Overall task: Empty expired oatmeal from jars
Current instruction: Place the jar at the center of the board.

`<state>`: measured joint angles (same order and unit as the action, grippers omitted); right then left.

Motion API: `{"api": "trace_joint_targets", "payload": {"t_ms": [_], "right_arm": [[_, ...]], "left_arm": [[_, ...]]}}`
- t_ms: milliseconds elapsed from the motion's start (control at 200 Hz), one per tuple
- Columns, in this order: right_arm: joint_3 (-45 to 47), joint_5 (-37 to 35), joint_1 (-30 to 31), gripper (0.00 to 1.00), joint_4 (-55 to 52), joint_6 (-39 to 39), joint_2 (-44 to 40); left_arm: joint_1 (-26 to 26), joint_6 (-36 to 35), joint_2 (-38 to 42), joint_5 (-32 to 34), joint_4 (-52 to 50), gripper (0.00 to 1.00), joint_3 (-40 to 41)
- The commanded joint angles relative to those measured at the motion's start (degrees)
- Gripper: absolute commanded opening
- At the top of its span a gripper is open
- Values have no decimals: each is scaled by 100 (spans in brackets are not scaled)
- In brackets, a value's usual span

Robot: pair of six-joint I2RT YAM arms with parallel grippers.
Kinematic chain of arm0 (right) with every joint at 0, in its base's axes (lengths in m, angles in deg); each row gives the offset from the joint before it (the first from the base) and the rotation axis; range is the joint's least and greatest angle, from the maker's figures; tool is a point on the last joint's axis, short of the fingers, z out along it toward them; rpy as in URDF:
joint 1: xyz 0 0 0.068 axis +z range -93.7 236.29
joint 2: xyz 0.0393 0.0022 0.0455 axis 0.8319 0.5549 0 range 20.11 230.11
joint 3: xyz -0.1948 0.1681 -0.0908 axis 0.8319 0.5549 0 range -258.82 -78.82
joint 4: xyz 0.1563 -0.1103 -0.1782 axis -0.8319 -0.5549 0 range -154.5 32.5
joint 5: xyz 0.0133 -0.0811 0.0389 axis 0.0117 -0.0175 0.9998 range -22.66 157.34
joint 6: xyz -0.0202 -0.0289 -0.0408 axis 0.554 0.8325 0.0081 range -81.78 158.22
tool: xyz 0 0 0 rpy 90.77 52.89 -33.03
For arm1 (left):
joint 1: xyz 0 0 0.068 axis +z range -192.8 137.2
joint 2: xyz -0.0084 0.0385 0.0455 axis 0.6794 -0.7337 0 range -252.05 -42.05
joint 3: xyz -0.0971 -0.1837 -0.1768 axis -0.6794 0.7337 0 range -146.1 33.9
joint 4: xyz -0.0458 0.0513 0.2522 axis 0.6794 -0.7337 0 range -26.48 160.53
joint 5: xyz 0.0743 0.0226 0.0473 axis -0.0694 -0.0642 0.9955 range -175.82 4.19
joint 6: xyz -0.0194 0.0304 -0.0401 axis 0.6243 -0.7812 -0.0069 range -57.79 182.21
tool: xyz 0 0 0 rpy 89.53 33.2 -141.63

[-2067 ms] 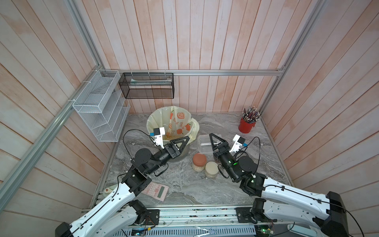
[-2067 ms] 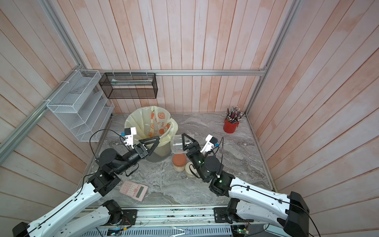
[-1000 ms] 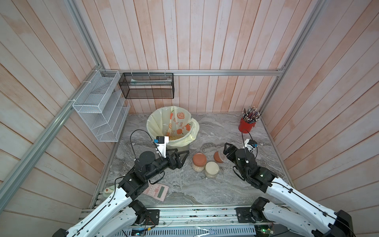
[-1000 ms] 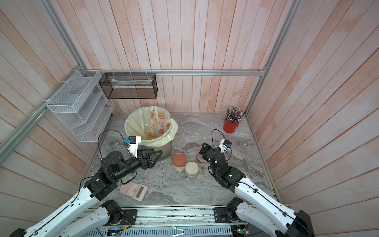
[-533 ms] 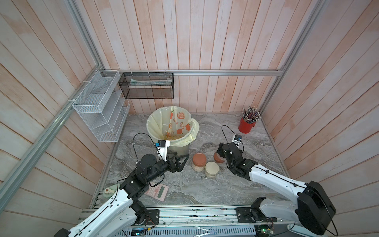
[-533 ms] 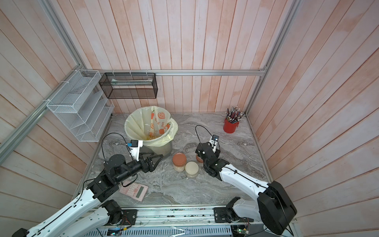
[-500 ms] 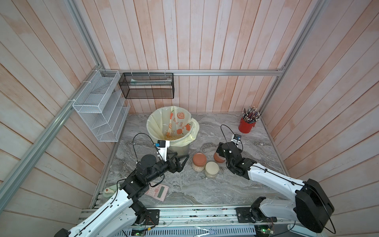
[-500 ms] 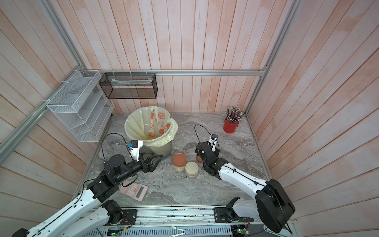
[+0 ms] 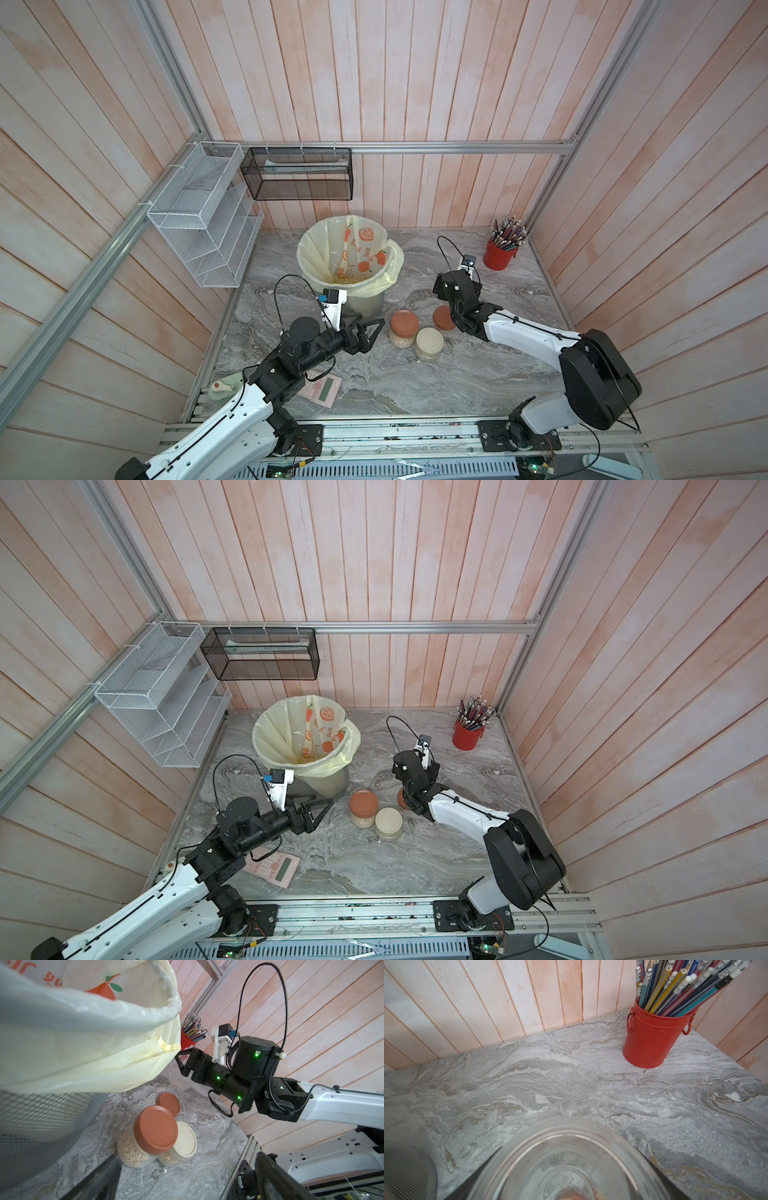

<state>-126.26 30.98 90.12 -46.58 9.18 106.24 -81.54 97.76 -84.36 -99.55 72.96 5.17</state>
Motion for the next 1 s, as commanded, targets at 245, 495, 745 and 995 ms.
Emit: {"api": "trace_joint_targets", "payload": {"t_ms": [245,495,745,995], "right_arm": [[-665,116,-312,40,701,302,745],[-987,164,-396,40,824,412,1246],[-1239,99,-403,41,781,548,1675],[-1236,-14,-266,40,782,591,1864]], "left_arm": [[12,-101,-67,-93,222,100,35],[10,-101,55,-35,69,100,104],[16,-123,70,30,38,100,105],[11,-171,36,-15,64,100,105]]}}
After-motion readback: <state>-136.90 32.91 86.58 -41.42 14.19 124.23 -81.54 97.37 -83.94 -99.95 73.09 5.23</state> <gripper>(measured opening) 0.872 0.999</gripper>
